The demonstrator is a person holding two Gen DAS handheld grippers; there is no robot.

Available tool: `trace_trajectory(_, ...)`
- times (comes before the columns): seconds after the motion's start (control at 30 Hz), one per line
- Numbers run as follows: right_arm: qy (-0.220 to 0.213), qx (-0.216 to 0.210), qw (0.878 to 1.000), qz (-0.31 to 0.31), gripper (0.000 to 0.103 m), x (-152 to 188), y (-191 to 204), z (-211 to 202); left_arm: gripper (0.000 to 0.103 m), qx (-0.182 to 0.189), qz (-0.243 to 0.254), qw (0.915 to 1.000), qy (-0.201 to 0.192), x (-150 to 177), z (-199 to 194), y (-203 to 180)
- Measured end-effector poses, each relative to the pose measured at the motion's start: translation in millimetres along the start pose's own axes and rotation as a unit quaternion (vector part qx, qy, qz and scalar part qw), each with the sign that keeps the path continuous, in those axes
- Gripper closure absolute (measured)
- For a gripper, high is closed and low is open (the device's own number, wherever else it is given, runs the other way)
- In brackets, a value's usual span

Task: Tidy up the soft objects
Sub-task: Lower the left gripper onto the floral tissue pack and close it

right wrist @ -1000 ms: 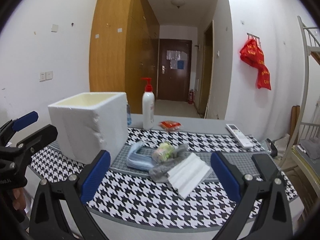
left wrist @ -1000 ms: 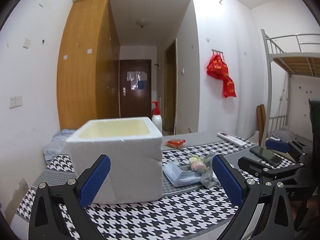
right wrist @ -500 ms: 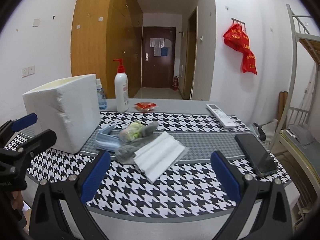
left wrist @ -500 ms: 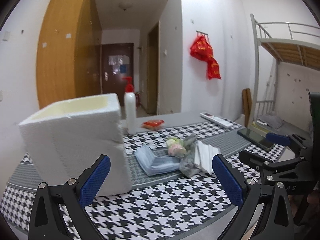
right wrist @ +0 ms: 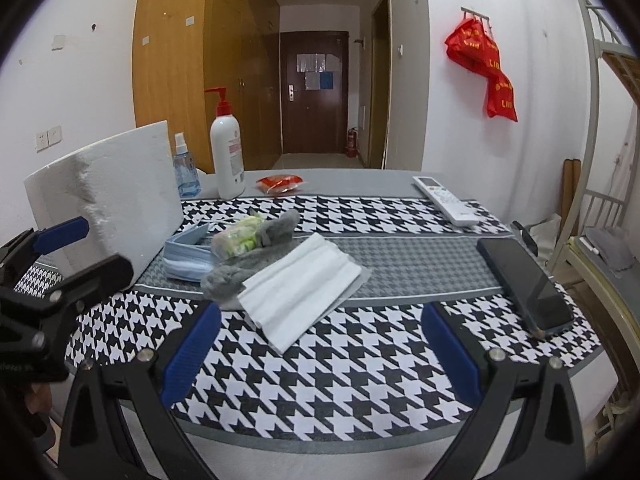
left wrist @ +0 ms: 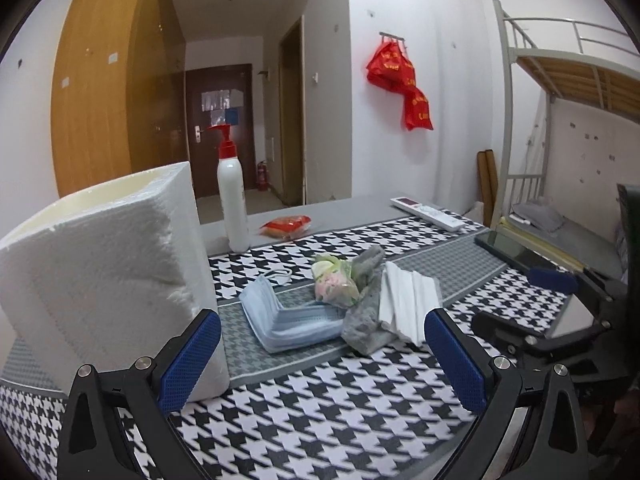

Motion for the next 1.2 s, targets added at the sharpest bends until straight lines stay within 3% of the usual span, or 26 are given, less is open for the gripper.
trace_trajectory(0.73, 0.021, 0.0, 1.0, 0.01, 0.001, 3, -15, 21, 0.003, -0.009, 0.035, 0.9982, 0.048, -13, 73, -8)
trace_trajectory(0.87, 0.025, -0.001, 1.0, 0.017, 0.001, 3, -18, 25, 0.016, 0.0, 0.025, 0.9963, 0.082, -6, 94, -8)
trace_trajectory(0.93, 0.027, -0.001, 1.0, 0.015, 0.001, 4, -18, 27, 0.016, 0.009, 0.016, 0.9954, 0.094, -4, 101, -8)
trace_trajectory(1.03, 0.029, 0.001, 0.999, 0.015, 0.001, 4, -19, 28, 0.017, 0.006, 0.018, 0.9953, 0.095, -5, 107, -9)
trace_trajectory(1.2, 0.035, 0.0, 0.999, 0.016, 0.001, 6, -20, 31, 0.027, -0.007, 0.019, 0.9945, 0.103, -2, 114, -7)
Point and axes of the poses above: each gripper's, at about its wrist camera, not at the fingertips, and z roughly the way its jaws point, y to its left, x to its underside, the point moved 8 cm from there along z, roughly the way its jaws point, and after that the axes turned 7 degrees about -y, right-handed, at the moved point
